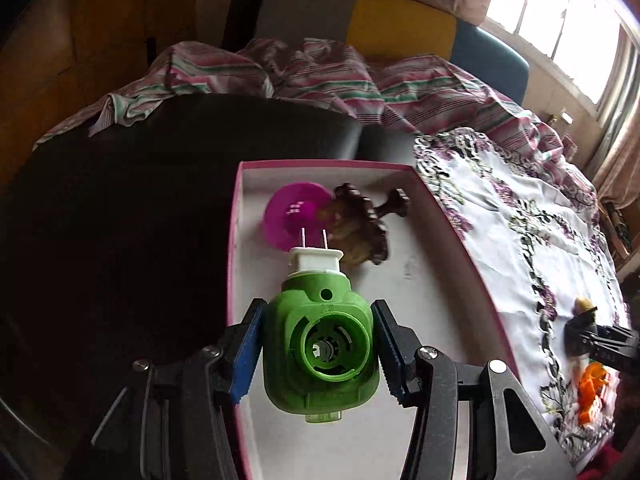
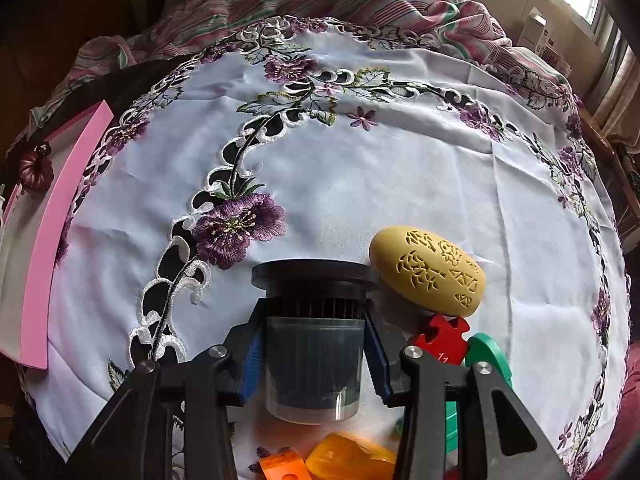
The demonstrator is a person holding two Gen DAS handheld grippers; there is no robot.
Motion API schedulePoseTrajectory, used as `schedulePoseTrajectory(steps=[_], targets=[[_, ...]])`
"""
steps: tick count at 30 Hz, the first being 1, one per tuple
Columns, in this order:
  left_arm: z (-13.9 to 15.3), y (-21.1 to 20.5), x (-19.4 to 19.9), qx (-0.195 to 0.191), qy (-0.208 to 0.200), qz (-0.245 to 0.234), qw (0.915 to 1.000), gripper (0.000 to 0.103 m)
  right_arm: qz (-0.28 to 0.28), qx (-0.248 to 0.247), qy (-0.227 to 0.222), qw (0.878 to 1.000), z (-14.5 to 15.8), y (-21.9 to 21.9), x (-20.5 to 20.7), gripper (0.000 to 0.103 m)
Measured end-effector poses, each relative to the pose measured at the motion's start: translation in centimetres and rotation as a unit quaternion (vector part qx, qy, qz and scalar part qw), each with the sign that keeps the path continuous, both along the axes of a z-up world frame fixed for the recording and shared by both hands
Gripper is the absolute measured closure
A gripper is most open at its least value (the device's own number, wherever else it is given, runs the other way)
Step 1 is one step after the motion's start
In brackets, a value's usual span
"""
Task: Organize rigid objects
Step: 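Place the green device in the tray and open the left gripper while the right holds the clear cup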
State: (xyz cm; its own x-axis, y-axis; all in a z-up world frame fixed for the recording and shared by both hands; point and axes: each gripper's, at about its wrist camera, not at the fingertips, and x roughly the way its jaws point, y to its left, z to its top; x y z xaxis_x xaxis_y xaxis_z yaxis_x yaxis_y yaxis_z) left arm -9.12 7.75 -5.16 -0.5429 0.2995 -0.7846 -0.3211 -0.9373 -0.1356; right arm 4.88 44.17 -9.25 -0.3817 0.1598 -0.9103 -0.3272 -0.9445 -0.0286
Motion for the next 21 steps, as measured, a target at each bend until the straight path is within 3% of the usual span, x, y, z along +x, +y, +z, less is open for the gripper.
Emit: schedulePoseTrajectory(steps=[3, 9, 12, 17, 20, 21], targets=[[-0.4, 0.6, -0.9, -0.028, 0.018, -0.002, 0.9994, 0.05, 0.001, 0.002, 0.0, 1.0, 0.0, -0.1, 0.0, 0.059], [-1.9, 0.9, -2.6, -0.036, 0.0, 0.011, 0.9993, 0.049, 0.004, 0.005, -0.003, 1.0, 0.0, -0.2, -0.1, 0.059], [-1.6, 1.1, -2.1, -0.049, 0.024, 0.011, 0.9985, 0.048, 0.004, 0.007, -0.006, 1.0, -0.1, -0.2, -0.2, 0.059], [-1.4, 0.8, -1.7, -0.046, 0.028, 0.018, 0.9984, 0.048, 0.003, 0.007, -0.01, 1.0, -0.2, -0.2, -0.2, 0.059], [-0.9, 0.5, -1.3, -0.038, 0.034, 0.021, 0.9985, 0.042, 0.001, 0.004, -0.01, 1.0, -0.2, -0.1, -0.1, 0.059], [-0.6, 0.3, -1.0, -0.039, 0.038, 0.027, 0.9982, 0.035, 0.0, 0.003, -0.009, 1.0, -0.2, -0.1, -0.1, 0.059]])
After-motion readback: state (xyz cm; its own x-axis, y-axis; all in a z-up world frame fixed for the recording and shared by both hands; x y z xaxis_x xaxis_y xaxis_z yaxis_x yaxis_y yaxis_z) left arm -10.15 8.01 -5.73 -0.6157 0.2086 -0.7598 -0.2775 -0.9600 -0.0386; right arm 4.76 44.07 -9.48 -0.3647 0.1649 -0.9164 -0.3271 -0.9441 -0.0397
